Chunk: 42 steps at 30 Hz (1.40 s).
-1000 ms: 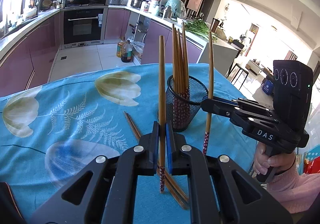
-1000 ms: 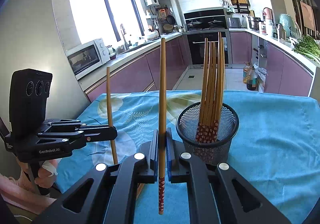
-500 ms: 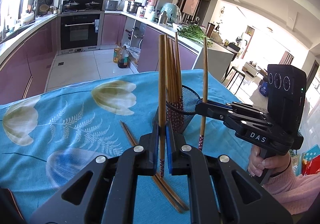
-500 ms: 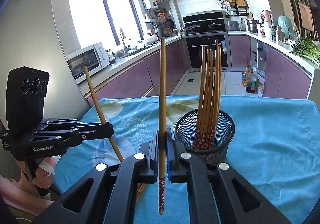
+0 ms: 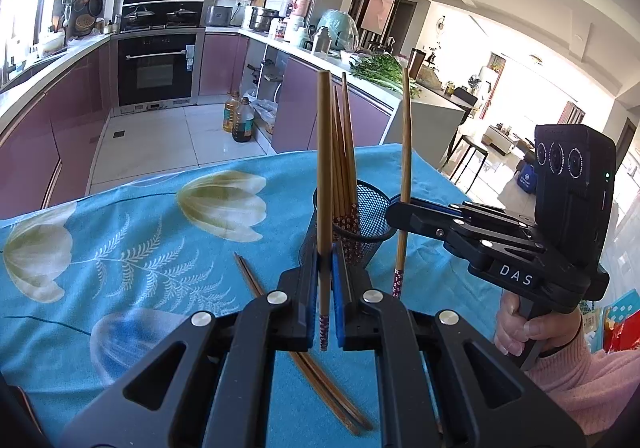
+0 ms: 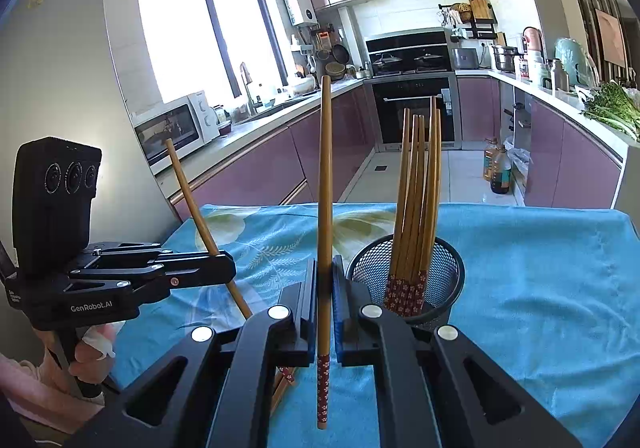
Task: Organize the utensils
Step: 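Carry both upright chopsticks toward the mesh cup with both tools, then hold both chopsticks upright above the mesh cup opening with both tools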
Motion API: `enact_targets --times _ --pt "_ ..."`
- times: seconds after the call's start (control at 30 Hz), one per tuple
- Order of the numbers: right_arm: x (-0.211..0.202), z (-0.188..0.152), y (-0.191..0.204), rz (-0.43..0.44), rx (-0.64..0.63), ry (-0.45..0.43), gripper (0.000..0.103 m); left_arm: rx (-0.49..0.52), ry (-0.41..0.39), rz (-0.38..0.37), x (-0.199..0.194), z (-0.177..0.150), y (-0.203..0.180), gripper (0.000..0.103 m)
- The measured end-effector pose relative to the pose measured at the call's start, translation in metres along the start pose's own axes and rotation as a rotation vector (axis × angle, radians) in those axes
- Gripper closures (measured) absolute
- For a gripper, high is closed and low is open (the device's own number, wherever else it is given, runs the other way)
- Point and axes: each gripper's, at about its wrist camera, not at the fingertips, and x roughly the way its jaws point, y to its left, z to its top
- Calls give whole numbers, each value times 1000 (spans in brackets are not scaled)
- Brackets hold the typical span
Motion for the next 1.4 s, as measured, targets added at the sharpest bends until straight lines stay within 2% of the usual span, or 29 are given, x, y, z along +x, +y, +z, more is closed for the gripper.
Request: enact_targets --times 1.4 --pt "-3 17 -1 0 -9 -52 97 57 -44 -11 -1 28 -18 96"
